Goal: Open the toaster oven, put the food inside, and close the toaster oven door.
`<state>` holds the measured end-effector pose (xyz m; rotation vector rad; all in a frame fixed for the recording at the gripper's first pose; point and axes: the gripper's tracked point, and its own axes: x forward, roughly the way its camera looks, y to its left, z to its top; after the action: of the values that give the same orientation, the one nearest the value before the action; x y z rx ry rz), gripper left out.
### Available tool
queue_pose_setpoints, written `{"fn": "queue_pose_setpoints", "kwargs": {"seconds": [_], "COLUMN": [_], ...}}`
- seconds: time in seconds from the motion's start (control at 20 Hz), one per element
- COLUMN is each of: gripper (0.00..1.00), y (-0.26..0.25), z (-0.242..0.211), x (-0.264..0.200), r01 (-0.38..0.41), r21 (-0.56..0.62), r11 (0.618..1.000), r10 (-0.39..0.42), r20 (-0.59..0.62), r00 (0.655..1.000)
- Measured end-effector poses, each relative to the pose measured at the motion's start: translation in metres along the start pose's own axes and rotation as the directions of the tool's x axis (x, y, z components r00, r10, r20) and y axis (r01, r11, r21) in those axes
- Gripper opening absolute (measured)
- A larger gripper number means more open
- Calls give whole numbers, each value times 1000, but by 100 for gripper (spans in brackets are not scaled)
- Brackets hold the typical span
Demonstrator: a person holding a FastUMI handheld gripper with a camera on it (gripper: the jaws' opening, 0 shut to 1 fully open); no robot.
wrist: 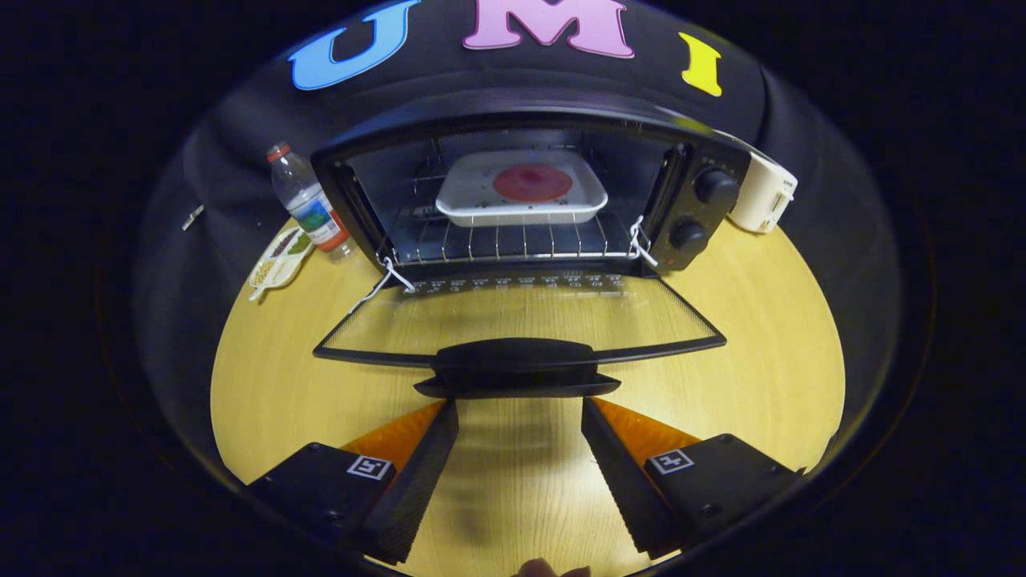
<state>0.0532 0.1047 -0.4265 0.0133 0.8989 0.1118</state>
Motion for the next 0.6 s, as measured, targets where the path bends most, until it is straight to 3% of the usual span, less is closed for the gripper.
{"fn": "queue_pose_setpoints", "kwargs": {"seconds": [0.2,0.6], "gripper": [100,100], "y": [2,-3], "z": [58,108], "x": [-17,-49], "r01": [-23,-55], "r21": [-33,17], "r11": [999,998], "r10": [27,49], "r20": [134,250], "r00": [991,967]}}
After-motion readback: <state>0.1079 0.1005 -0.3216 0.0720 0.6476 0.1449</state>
